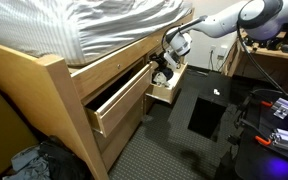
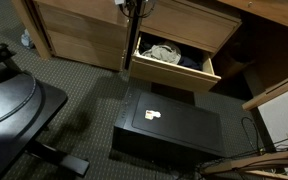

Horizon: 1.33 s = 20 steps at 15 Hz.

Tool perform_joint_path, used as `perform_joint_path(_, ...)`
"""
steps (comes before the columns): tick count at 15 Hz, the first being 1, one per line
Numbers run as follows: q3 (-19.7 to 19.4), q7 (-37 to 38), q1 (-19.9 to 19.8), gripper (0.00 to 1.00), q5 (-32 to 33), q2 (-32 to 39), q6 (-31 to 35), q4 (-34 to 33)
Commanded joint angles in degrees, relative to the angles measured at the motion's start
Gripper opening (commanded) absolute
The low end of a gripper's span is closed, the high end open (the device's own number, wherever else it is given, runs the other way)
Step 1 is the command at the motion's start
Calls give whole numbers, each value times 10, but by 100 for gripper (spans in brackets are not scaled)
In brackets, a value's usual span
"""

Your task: Close the upper drawer of the cabinet to the right and open the upper drawer of the cabinet to the left

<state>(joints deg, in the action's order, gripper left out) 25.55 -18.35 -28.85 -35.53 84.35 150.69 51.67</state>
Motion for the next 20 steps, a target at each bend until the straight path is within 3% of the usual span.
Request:
perform_joint_path(1, -106, 149, 66, 100, 5, -59, 22, 34)
perform_joint_path(4, -231, 291, 155, 100, -16, -112, 9, 61)
perform_joint_path(5, -169, 226, 111, 100, 4, -60, 5, 13)
perform_joint_path(6, -206, 262, 134, 100, 2, -71, 5, 23)
perform_joint_path(8, -230, 287, 150, 100, 0, -77, 6, 32)
perform_joint_path(20, -230, 287, 150, 100, 0, -77, 6, 32)
